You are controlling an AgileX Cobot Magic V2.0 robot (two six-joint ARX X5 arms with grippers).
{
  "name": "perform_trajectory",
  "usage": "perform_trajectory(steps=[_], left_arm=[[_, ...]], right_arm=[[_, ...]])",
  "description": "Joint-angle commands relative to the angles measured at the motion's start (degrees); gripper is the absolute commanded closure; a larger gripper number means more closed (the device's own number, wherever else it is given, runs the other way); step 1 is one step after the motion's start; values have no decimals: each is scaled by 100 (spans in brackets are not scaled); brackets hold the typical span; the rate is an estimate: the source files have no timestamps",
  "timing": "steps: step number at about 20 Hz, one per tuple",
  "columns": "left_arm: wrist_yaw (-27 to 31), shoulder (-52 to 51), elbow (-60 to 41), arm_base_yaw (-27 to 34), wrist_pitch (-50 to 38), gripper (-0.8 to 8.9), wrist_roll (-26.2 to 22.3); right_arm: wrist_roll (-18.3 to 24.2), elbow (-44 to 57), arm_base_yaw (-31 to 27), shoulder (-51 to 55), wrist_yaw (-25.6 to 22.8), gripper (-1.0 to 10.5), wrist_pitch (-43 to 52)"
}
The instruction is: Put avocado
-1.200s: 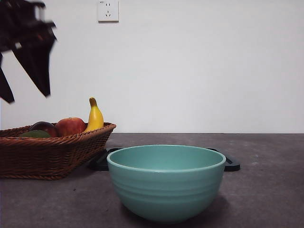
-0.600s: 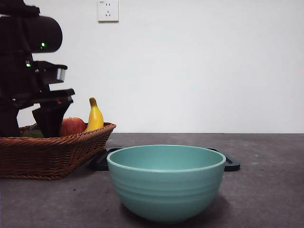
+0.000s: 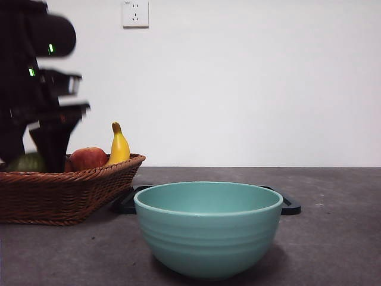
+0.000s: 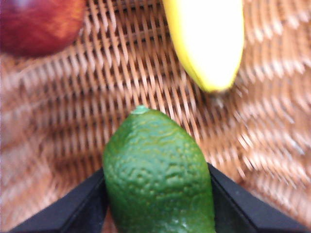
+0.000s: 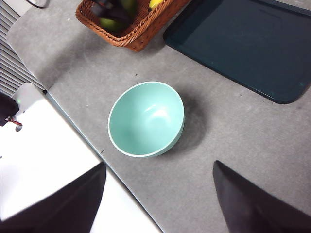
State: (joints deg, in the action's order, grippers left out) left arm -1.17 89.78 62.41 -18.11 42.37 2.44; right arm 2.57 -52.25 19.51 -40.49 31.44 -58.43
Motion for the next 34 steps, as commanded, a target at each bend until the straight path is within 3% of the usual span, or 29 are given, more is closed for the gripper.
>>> perform_trajectory(steps=[1,4,8,12,16,27,31,34], left_arm=[[-133,-636,98,-138,9,637,0],[-640,-1414,98,-490,94,636,55],[-1097,-1921,98,-1508,122,632,326],[-1093,-1606,98,-2599,-170,629,474],[-1060,-872,98,-3285,-765,629,470],[-444,765,98,-3840,-1333,623,354],[-437,918,98,-3864,-1333,511,337],[-439,916,105,-3891,-1362,501,343]], right_arm=[[-42,-94,31,-26,4,594,55],[-42,-94,31,-26,2,594,55],[-44,-94,31,-26,2,594,55],[-44,-94,31,-26,0,594,55],[-46,-94,31,-26,0,594,50],[-61,-94,31,-26,2,594,50],[-61,-94,31,-26,2,594,48],[-61,-94,31,-26,2,594,48]])
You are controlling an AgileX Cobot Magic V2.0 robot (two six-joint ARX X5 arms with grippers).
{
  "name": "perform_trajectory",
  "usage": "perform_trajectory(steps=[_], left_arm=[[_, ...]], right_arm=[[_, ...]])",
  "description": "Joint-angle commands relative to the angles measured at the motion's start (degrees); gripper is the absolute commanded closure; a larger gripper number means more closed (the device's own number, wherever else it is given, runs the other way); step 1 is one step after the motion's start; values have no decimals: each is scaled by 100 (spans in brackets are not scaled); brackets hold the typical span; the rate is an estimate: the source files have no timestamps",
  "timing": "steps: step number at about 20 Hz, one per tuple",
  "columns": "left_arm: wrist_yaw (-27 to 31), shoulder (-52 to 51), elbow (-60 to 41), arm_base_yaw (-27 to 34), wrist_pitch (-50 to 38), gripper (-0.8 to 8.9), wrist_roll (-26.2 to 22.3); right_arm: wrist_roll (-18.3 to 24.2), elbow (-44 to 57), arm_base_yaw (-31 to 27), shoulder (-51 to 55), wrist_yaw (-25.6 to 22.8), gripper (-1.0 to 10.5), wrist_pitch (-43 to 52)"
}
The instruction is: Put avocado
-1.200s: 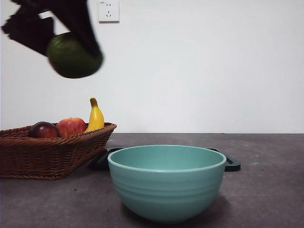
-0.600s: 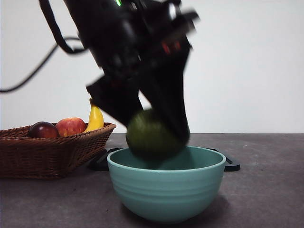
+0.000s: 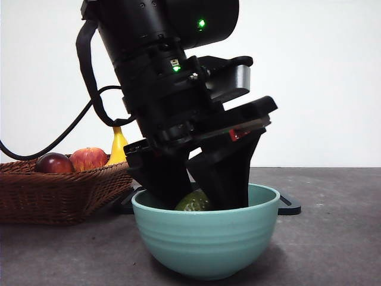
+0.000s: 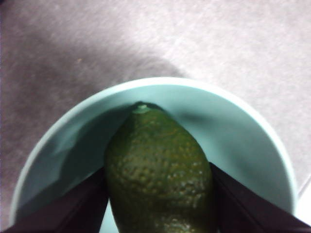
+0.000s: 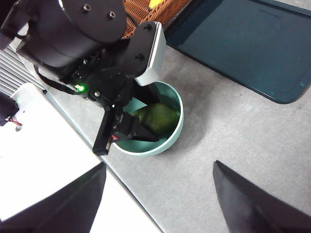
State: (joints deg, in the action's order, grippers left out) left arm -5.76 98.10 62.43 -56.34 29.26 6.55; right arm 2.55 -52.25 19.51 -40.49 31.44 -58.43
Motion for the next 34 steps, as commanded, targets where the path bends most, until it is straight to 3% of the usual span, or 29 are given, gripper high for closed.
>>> perform_trajectory(steps=[1,5,15,24,29,34], left_arm=[[20,83,114,-70,-22,500,-66],[20,83,227,-74,151,429,-26],[20,-415,1130,118,879,431,-22],[9,-2662,1088,1884,1051,432,-70],[-625,-3764,282,2710,1338,432,-157],[-1703,-4811,-970,2780,1718,440,-157]], right_arm=[[-59,-94,31,-26,2,594,48],[-59,-94,31,-26,2,594,46],[-59,-94,31,-26,0,594,46],[-59,-94,31,-31,-42,594,50],[-59,-94,31,-221,-42,594,83],[-63,-94,31,-717,-37,594,332]])
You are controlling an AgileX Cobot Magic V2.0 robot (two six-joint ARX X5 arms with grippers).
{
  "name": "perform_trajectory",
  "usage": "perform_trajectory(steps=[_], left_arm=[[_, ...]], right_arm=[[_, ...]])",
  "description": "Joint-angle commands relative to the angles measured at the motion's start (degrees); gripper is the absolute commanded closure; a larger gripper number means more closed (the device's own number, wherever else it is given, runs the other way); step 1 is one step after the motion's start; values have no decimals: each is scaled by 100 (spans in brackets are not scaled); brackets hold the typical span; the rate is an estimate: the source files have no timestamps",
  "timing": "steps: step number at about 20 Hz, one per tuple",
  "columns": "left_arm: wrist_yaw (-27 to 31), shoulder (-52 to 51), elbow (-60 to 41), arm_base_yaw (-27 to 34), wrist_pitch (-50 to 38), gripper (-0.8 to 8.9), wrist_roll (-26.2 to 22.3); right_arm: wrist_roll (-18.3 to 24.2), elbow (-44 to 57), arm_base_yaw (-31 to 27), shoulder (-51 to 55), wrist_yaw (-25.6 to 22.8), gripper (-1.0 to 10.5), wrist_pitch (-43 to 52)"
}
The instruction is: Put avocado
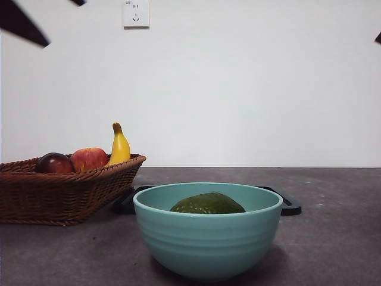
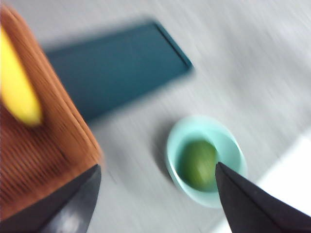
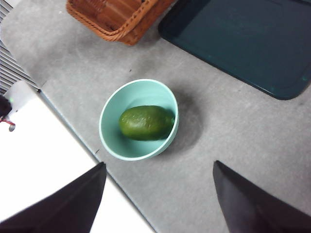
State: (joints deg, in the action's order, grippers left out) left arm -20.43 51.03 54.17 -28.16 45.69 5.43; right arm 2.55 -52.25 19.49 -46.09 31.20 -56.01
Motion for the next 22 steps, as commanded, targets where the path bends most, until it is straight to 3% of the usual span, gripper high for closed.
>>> perform_trajectory(steps=[1,3,7,11,22], left_arm=[[-492,-225,-304,-48,214,440,-48],[-839,-382,-470,-63,546,440,-188],[-938,-505,-476,-83,890,440,-391],[-942,-505,-476,-83,876,440,-391],[-942,-505,-476,-83,876,440,-442]], right_arm=[[-63,-94,33,-293,-13,594,120],[-63,-94,83,-601,-13,594,232],[-66,-94,400,-1285,-61,595,527],[-85,-94,861,-2020,-693,595,944],[-256,-94,1823,-3676,-1720,632,2258]])
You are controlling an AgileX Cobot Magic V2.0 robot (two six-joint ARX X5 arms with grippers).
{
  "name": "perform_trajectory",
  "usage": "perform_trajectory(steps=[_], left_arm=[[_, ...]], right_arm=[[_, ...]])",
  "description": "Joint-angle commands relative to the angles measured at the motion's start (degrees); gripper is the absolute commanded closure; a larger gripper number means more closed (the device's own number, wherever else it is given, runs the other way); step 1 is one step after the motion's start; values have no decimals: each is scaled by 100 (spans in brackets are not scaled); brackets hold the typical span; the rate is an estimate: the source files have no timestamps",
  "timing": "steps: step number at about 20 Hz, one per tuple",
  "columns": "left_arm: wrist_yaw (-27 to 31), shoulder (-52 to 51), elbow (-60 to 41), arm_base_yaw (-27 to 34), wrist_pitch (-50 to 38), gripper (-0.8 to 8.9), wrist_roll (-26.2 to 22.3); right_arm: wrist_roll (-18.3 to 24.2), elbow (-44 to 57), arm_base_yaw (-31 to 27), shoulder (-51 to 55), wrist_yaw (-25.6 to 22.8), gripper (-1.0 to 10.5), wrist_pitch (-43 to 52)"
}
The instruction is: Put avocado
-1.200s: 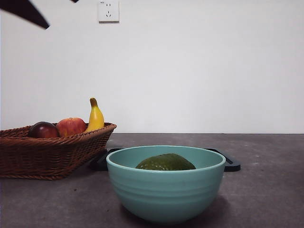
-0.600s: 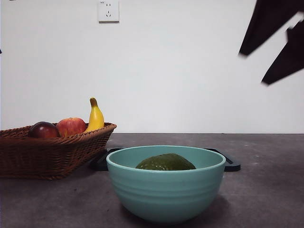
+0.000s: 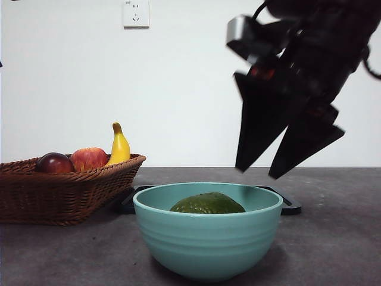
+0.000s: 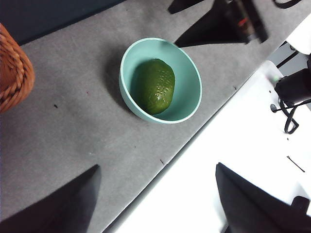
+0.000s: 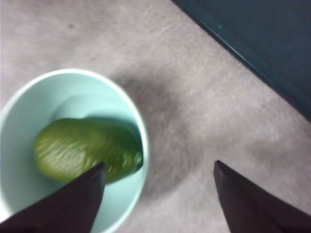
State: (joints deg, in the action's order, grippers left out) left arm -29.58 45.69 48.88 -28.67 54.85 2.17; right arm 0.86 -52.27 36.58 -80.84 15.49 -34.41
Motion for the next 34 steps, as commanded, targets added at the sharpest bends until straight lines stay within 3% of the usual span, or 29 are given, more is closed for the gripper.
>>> perform_trajectory(steps=[1,10,14,19,23,27,34], left_arm=[[-26,28,52,-33,-39,440,-116],[-24,28,52,-33,-39,440,-142],[-24,28,52,-33,-39,440,-146],[-24,28,52,-33,-39,440,-146],[-24,28,52,-33,-37,440,-146],[-24,28,52,-33,-39,440,-146],[-24,28,52,-33,-39,440,-146]], right_arm=[[-90,-92,155,-289,-221,632,157],[-195,-92,332,-824,-496,755,514],[-192,-92,413,-828,-343,922,538],[-299,-201,492,-811,-306,935,525],[-437,-960,387,-789,-293,935,90],[-452,-1888,-66,-960,-348,935,-247],[-339,-3558,-828,-2400,-227,935,-564]])
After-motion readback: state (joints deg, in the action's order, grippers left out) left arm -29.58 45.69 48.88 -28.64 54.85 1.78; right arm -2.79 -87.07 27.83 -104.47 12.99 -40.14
